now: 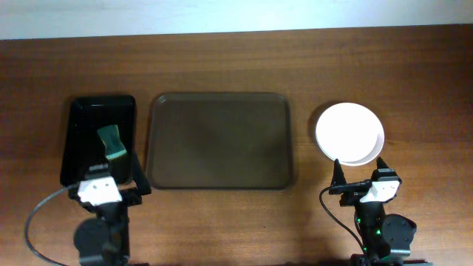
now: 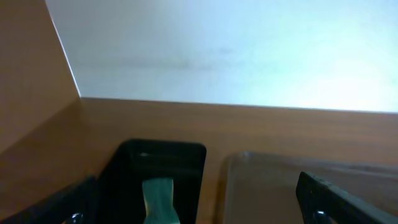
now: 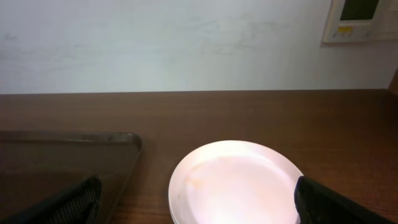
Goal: Clean dirty plates on tray and stack at the side
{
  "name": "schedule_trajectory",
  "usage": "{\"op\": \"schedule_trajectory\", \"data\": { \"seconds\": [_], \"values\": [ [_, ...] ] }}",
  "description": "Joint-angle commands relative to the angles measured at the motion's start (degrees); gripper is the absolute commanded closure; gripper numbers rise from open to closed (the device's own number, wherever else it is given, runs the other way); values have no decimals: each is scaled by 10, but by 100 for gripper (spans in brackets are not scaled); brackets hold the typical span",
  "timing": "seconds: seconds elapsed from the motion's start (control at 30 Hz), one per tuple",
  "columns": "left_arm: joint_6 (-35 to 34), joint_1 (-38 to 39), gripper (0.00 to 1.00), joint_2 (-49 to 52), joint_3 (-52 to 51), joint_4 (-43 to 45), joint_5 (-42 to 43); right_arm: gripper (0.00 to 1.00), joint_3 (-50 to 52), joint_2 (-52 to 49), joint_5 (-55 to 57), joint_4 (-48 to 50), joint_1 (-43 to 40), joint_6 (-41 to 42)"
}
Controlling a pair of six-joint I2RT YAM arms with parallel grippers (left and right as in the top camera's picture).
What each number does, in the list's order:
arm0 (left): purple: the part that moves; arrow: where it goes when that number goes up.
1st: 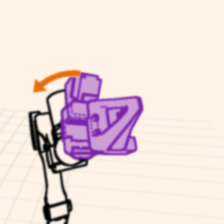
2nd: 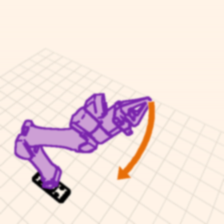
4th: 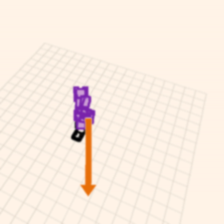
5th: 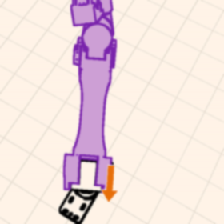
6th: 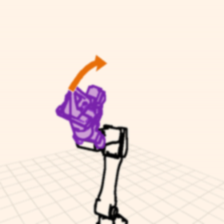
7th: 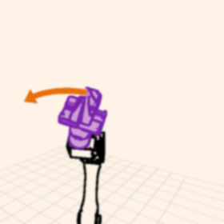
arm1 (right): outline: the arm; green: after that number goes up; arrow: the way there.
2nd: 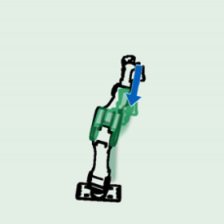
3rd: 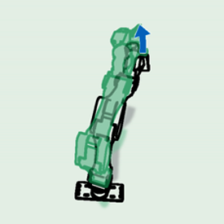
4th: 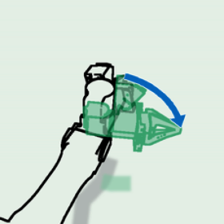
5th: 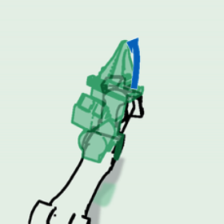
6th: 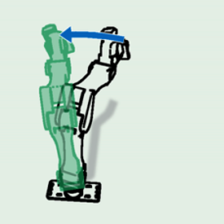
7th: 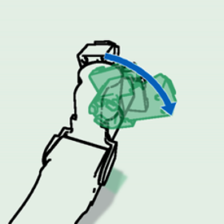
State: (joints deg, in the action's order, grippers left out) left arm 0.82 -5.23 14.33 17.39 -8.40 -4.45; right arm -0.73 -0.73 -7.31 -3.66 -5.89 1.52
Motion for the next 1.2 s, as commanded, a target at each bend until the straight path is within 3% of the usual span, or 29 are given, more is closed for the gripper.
{"op": "schedule_trajectory", "data": {
  "seconds": [0.0,0.23,0.47,1.17],
  "values": [
    [36,4,1,-56,-69,24,7,2,4,4,3,-2,4,5],
    [46,4,1,-141,-145,53,7,2,4,4,3,-2,4,5],
    [113,7,1,-141,-169,39,8,2,4,4,3,-2,4,5],
    [113,7,1,-140,-169,38,21,2,4,4,3,-2,4,5]
  ]
}}
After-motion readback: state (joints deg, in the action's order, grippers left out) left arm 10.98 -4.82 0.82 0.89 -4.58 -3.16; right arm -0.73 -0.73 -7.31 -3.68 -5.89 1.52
